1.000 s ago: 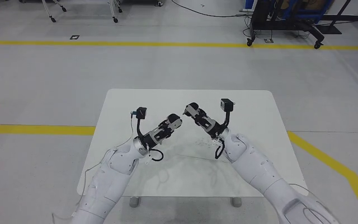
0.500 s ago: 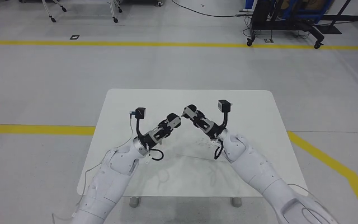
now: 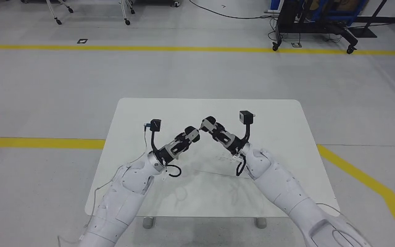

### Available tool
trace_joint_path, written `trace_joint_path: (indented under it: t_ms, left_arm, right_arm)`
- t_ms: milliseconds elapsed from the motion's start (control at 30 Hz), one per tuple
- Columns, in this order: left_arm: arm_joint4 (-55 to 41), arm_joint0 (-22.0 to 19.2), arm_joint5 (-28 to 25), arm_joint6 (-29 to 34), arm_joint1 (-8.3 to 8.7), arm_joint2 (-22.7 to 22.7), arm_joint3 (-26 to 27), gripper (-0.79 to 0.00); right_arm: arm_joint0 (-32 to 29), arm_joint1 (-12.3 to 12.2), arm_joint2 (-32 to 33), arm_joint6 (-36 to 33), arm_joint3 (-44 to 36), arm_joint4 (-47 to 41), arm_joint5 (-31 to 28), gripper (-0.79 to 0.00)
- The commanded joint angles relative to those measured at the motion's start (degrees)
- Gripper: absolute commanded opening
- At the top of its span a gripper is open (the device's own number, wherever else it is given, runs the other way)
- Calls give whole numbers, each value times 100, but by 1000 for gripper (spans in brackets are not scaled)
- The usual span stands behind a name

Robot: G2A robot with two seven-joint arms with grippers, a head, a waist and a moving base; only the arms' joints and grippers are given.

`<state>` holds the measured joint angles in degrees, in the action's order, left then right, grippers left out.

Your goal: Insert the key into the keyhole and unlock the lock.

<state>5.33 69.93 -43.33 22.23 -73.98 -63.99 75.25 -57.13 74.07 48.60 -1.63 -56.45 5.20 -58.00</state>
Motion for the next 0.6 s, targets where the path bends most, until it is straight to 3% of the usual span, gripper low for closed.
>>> trace_joint_path:
  t_ms: [0, 567]
  left_arm:
    - [4, 1, 13, -11, 0, 7, 7, -785]
    - [-94, -9, -69, 4, 24, -14, -11, -730]
  right_arm:
    - [-16, 2, 21, -21, -4, -11, 0, -785]
    - [-91, 31, 160, -165, -104, -48, 0, -785]
